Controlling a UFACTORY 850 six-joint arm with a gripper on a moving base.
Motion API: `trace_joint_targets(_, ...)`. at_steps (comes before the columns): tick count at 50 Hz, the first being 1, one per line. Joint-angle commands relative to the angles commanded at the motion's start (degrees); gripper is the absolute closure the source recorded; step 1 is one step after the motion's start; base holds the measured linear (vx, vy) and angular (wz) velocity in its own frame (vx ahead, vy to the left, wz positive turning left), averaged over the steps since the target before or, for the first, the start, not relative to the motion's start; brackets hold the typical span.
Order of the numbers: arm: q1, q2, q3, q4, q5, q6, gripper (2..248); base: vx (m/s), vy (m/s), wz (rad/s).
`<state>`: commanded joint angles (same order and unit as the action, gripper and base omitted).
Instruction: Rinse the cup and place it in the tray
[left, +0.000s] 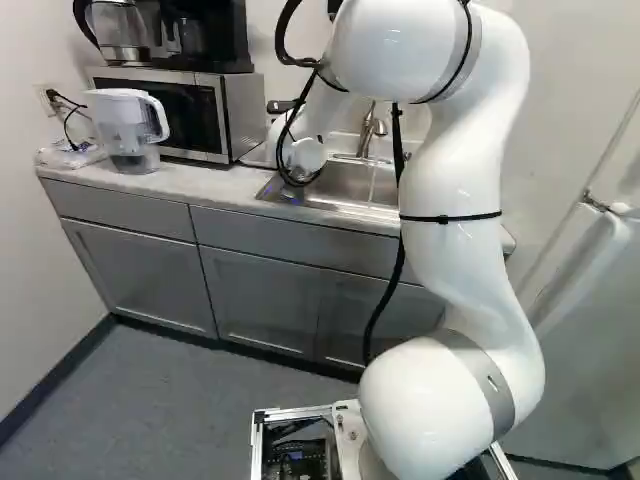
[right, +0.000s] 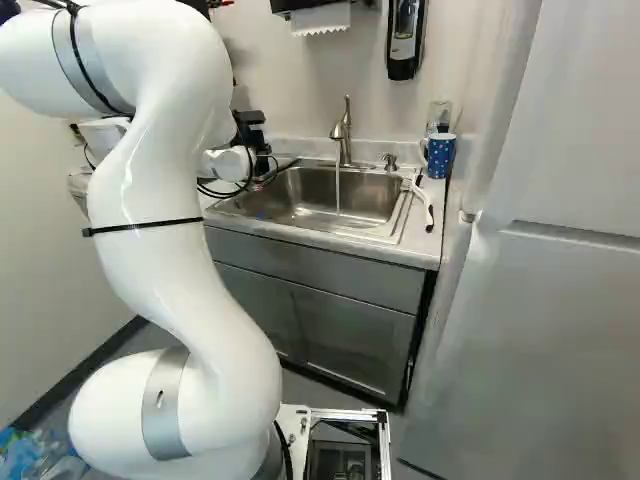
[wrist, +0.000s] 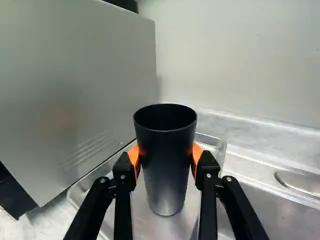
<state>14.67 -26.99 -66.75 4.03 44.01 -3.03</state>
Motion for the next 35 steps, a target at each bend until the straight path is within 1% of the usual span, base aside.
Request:
trace_joint_targets(7, 0.00, 0.00, 0.00, 0.00, 0.00, 0.00, 126, 0.000, 0.000, 0.000)
trace_joint_targets(8, 0.00, 0.00, 0.00, 0.00, 0.00, 0.00, 97, 0.000, 0.000, 0.000)
trace_joint_targets(12, 0.00, 0.00, 0.00, 0.00, 0.00, 0.00, 97, 0.000, 0.000, 0.000)
trace_joint_targets(13, 0.00, 0.00, 0.00, 0.00, 0.00, 0.00, 62, 0.000, 0.000, 0.000)
trace_joint_targets(17, 0.00, 0.00, 0.00, 0.00, 0.00, 0.00, 62, 0.000, 0.000, 0.000)
trace_joint_targets(18, 0.00, 0.00, 0.00, 0.00, 0.00, 0.00, 27, 0.000, 0.000, 0.000)
trace_joint_targets(23, 0.00, 0.00, 0.00, 0.00, 0.00, 0.00, 27, 0.000, 0.000, 0.000)
trace_joint_targets(24, 0.00, 0.02, -0.01, 0.00, 0.00, 0.00, 3, 0.000, 0.000, 0.000)
trace_joint_targets(35, 0.02, 0.82, -0.04, 0.00, 0.00, 0.00, 3, 0.000, 0.000, 0.000)
